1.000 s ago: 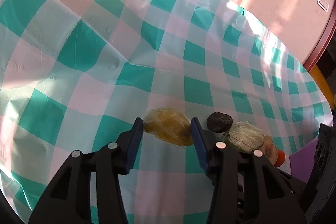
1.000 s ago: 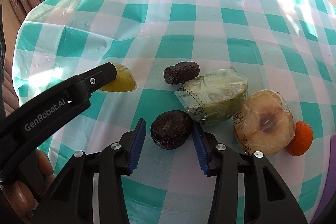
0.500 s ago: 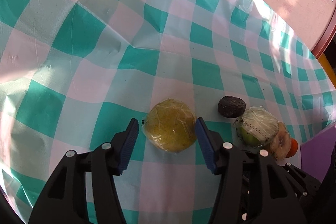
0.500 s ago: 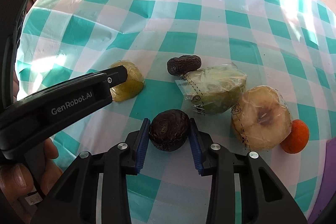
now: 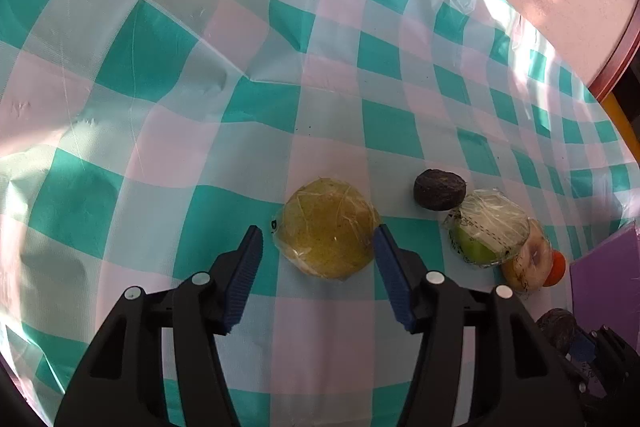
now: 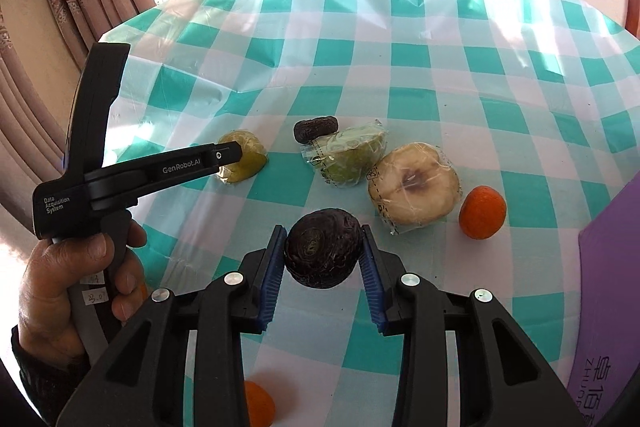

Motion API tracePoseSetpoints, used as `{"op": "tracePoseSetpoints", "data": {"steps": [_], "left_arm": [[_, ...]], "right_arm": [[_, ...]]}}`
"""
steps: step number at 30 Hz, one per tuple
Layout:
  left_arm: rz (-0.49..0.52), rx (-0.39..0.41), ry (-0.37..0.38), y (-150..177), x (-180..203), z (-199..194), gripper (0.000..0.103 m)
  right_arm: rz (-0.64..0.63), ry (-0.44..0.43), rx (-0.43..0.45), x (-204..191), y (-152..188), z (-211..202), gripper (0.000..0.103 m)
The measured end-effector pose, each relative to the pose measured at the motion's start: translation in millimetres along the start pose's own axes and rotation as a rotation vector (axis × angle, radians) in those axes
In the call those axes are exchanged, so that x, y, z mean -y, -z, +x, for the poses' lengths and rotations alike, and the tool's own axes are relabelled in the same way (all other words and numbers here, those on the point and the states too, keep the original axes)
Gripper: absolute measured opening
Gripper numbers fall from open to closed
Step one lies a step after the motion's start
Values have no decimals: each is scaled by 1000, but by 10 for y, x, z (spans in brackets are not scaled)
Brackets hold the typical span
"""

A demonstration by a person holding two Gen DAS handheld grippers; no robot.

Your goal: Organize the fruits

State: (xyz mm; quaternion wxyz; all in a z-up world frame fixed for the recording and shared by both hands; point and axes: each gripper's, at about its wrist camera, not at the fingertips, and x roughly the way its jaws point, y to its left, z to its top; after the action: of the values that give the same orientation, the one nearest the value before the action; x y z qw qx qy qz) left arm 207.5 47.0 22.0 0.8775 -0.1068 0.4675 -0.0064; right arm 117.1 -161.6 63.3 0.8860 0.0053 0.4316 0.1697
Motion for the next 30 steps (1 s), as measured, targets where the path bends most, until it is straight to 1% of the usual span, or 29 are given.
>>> {"op": "tracePoseSetpoints", "data": {"steps": [1, 4, 7, 8, 9, 10, 11, 14, 16, 18, 23, 30], "left_arm": [[20, 0, -16, -1, 35, 5, 70], [67, -8, -45, -29, 167, 36, 70], [142, -51, -116, -6, 321, 183, 70], [153, -44, -140, 8, 343, 203, 68], [152, -40, -143, 8, 346, 202, 67], [146, -44, -143, -5, 336, 195, 62], [149, -50, -143, -10, 336, 195, 61], [156, -54, -132, 12, 336, 166, 60], [141, -42, -123, 24, 329, 107, 60], [141, -15, -122, 37, 343, 1, 60], [137, 60, -92, 44, 423, -350, 60], [172, 175, -4, 48, 741, -889, 60]], "right_arm": [[1, 5, 8, 25, 18, -53, 36], [4, 11, 23, 102, 60, -186, 36], [17, 6, 37, 184, 76, -312, 36], [24, 4, 44, 212, 78, -357, 36], [29, 3, 52, 240, 82, -408, 36], [33, 2, 58, 264, 86, -450, 36], [37, 0, 63, 290, 85, -485, 36], [44, 0, 80, 343, 91, -579, 36], [48, 7, 89, 381, 91, -623, 36], [55, 11, 97, 406, 95, -669, 36], [57, 12, 134, 433, 69, -832, 36], [65, 5, 200, 497, 8, -1150, 36]]}}
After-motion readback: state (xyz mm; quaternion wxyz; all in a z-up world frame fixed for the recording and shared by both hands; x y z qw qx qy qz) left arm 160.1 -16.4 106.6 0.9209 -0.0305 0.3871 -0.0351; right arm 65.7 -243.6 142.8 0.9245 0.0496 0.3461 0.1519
